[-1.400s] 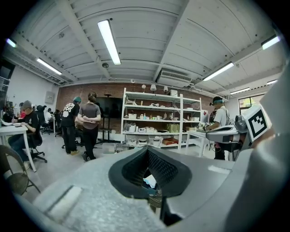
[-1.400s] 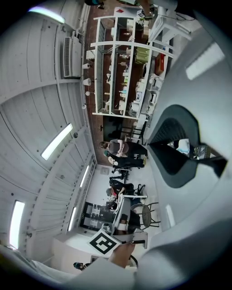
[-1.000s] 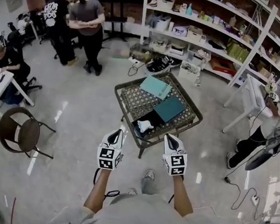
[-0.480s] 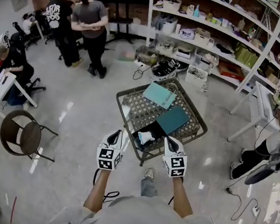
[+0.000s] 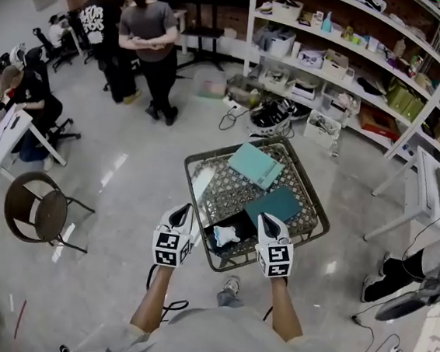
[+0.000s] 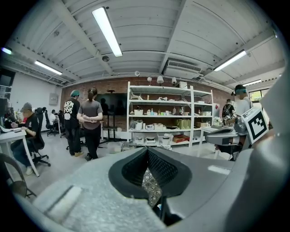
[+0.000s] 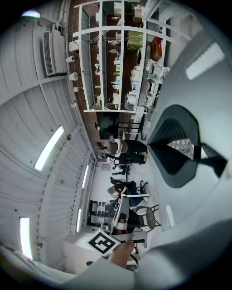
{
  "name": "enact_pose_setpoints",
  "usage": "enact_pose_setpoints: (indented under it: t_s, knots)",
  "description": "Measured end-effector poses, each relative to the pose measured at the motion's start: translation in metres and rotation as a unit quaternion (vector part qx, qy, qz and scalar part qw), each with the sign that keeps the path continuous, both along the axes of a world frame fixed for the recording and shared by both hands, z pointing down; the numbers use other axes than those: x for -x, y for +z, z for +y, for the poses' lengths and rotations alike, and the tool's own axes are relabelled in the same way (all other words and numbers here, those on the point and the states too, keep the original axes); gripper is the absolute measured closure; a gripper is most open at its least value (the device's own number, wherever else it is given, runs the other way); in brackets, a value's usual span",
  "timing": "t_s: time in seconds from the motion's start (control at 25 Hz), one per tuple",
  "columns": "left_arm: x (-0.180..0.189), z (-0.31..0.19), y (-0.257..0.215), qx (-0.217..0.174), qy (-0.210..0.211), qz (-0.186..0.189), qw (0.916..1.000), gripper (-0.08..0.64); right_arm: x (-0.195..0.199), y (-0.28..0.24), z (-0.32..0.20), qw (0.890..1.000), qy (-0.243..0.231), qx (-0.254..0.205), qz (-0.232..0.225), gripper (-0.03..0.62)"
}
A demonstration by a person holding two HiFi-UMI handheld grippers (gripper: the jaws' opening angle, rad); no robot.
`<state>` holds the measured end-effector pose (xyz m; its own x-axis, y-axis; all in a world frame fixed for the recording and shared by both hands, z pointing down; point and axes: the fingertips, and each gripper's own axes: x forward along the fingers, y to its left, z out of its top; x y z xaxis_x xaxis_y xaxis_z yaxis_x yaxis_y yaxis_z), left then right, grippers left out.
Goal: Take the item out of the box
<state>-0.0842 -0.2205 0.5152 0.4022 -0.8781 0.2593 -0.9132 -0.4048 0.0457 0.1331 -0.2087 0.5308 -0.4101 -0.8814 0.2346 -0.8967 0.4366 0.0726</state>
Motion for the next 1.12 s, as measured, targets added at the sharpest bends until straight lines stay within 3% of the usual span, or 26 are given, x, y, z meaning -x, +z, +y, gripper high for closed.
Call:
enact_pose_setpoints:
  t_s: [0.52,1.12]
  knots:
    - [-0.029,-0.072,-0.002,0.006,-0.032,-0.013,0.9994,0.557,-0.022,0.001,-0.088,0.999,-0.039,0.002,-0.009,0.592]
    - [-0.008,-0.086,0.022,0.031,-0.048,-0.016,0.9982,0.557,0.004,0.034,-0.110,0.997,-0.065,0.037,-0.008,0.592]
